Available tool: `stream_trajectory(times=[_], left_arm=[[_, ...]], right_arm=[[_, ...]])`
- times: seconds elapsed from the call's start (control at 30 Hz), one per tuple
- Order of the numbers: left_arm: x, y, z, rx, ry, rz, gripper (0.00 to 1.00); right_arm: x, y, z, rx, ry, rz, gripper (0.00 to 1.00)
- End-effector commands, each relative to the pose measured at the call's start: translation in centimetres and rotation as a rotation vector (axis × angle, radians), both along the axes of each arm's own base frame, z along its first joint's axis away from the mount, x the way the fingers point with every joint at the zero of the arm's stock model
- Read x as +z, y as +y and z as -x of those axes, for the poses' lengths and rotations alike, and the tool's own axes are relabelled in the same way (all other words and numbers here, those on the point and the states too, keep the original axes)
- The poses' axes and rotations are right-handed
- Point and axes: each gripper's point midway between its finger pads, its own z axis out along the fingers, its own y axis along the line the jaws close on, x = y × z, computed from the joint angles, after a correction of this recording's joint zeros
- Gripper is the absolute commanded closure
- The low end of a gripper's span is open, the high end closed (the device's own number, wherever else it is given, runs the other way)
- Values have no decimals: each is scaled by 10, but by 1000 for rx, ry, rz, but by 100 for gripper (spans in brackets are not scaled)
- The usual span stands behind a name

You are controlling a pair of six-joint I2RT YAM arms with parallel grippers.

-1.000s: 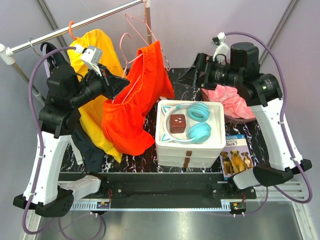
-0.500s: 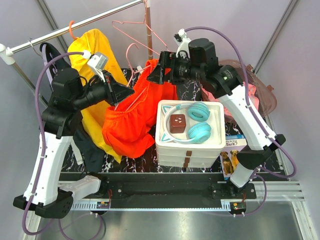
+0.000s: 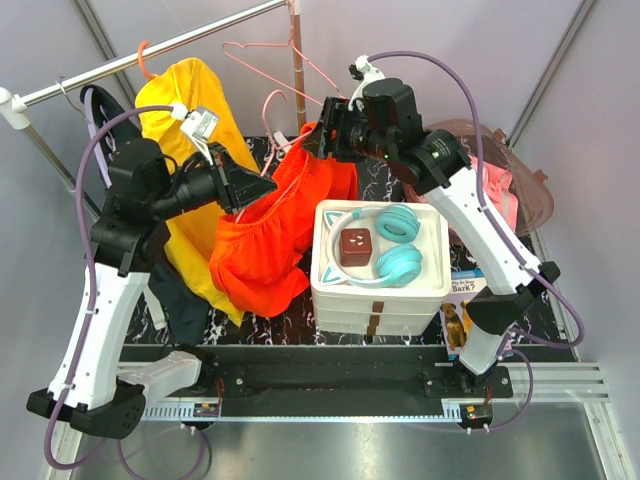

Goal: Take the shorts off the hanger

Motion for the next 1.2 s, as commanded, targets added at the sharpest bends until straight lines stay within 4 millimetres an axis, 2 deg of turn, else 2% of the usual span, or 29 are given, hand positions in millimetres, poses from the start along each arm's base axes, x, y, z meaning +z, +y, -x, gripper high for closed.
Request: stream_trajectory(times=[0.0,0.03,0.07,0.17,0.27,0.33,0.4,0.53,0.63,0.77,0.8,0.87,0.97,1.0,1.07,1.17], left_arm=[[43,-11,13,-108,-144,75,100],[47,-12,16,-118,-160,76,100],[46,-11,15,-115,-160,73,100],[39,-7,12,-78,-158,51,100],[32,-4,13,-66,-153,35,100],[27,-3,14,-62,-150,24,100],[28,-1,18,-61,-167,19,100],[32,4,24,-49,-208,5,100],[39,9,26,-20,-256,-3,100],[51,11,25,2,-326,13,100],[55,10,25,-3,-349,23,100],[56,8,29,-34,-350,27,100],[50,8,33,-49,-347,11,100],[45,8,32,-48,-342,5,100],[45,10,30,-28,-342,6,100],[58,7,23,-18,-359,48,100]], right_arm=[[20,-11,-26,-120,-111,20,49],[26,-17,-29,-149,-126,27,57],[26,-21,-31,-173,-131,37,77],[23,-42,-40,-267,-142,81,100],[19,-60,-46,-304,-119,97,100],[13,-84,-57,-344,-78,85,100],[6,-108,-68,-379,-50,83,100],[-4,-138,-78,-423,-12,93,100],[-10,-142,-76,-405,11,97,100],[-16,-120,-69,-287,44,62,100],[-20,-124,-69,-302,53,80,100],[-23,-151,-79,-379,55,107,100],[-25,-181,-90,-404,92,69,100],[-23,-181,-90,-391,91,66,100],[-20,-176,-89,-352,81,64,100],[-21,-146,-76,-199,109,-13,100]])
